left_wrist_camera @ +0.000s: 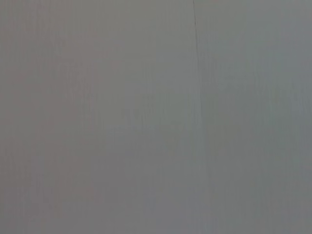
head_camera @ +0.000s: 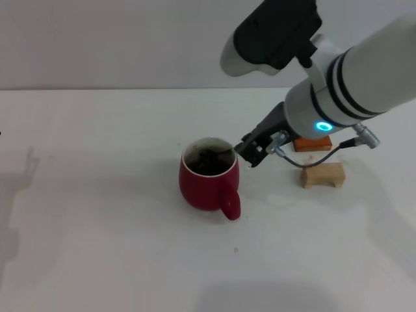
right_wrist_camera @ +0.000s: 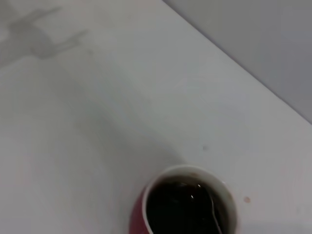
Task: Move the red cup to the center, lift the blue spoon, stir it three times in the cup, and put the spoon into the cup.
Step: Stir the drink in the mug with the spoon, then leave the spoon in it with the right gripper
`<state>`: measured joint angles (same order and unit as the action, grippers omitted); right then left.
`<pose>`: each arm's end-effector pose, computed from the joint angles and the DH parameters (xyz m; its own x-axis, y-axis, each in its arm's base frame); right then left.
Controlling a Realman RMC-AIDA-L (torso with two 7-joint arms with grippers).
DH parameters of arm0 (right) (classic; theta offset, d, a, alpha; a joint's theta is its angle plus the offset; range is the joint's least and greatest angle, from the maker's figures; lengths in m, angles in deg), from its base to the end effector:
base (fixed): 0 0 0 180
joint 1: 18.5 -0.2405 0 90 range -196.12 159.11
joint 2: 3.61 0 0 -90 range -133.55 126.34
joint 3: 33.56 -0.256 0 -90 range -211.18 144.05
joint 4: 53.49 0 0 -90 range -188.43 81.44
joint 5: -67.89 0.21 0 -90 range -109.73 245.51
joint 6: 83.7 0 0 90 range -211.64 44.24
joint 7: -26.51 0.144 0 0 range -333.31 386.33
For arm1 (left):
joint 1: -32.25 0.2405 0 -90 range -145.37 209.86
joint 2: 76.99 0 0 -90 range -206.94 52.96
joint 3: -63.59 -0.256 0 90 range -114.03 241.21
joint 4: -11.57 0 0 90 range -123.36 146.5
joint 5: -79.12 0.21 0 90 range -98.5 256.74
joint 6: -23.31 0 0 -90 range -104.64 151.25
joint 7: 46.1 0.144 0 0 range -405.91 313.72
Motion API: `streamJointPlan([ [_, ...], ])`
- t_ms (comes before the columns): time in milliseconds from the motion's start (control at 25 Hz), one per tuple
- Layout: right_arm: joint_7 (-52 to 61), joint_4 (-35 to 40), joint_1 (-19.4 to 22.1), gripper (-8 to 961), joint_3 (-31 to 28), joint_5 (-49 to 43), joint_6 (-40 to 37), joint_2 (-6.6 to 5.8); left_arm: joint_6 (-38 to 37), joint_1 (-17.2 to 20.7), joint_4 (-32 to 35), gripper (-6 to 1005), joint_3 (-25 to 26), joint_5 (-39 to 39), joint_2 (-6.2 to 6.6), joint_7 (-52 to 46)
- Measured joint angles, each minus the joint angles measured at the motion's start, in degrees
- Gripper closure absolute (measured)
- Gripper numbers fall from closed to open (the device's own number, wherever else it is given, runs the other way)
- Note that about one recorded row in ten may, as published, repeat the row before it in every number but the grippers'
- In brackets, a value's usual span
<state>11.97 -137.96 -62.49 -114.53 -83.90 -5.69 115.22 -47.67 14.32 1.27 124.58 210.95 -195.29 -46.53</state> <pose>0.0703 0.3647 -0.0425 0.8765 -0.4592 0.1447 -0.3266 -0.7878 -0.5222 -0.3715 0.2962 0.0273 0.7693 -0.0865 0.6330 0.6387 0.1285 -0.7587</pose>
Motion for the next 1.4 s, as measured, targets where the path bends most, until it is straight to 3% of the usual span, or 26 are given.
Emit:
streamJointPlan([
  [480, 0.5, -4.1, 2.5, 828, 2.5, 0.5, 2.4, 0.18, 0.1, 0.0, 0.0, 172, -0.3, 0.0, -0.17, 0.0],
  [920, 0.7, -4.1, 1.5, 829, 4.1, 2.6, 0.8, 0.27, -0.3, 0.0, -0.1, 172, -0.4, 0.2, -0.18, -0.1],
  [1400, -0.4, -2.0, 1.1, 829, 2.1, 0.2, -1.3, 0.03, -0.5, 0.3, -0.1, 172, -0.4, 0.2, -0.26, -0.4],
])
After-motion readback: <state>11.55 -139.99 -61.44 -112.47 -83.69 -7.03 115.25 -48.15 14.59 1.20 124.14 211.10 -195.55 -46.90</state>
